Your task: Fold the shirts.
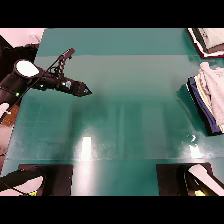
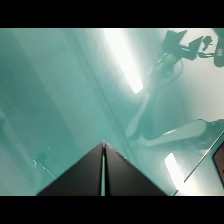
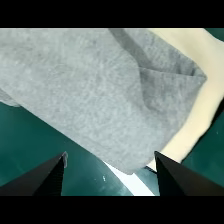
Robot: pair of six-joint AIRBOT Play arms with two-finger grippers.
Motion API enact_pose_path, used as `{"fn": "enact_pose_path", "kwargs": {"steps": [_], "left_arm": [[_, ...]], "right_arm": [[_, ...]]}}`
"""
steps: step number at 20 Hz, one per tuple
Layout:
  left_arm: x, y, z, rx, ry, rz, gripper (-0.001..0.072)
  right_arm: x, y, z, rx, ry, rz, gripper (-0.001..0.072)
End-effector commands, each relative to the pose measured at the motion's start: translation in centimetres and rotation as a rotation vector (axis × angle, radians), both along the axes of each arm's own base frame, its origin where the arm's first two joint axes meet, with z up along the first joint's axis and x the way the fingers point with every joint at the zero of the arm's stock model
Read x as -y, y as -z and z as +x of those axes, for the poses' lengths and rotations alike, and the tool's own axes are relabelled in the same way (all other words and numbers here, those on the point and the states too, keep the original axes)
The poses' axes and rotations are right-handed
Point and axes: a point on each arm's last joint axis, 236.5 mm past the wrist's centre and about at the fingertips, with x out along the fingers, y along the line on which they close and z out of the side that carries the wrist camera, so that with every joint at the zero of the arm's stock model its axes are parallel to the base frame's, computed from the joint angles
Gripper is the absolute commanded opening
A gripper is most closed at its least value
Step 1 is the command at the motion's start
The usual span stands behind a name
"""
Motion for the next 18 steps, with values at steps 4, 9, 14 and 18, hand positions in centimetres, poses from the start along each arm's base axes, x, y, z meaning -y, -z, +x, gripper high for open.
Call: {"fn": "enact_pose_path", "kwargs": {"steps": [4, 9, 14, 18], "left_arm": [[-0.1, -0.3, 0.9, 0.027, -0.027, -0.006, 0.0023], [-0.1, -0.4, 1.1, 0.033, -0.035, -0.009, 0.0023], [-0.1, -0.5, 1.2, 0.036, -0.037, -0.010, 0.0023], [-0.1, -0.5, 1.3, 0.039, -0.041, -0.011, 0.0023]], "right_arm": [[-12.0, -4.5, 8.4, 0.213, -0.335, 0.027, 0.0435], [-22.3, -5.5, 11.5, 0.268, -0.627, 0.011, 0.0017], [-26.6, -6.0, 12.0, 0.301, -0.737, 0.009, 0.0017], [-26.8, -5.8, 11.8, 0.292, -0.746, 0.016, 0.0017]]}}
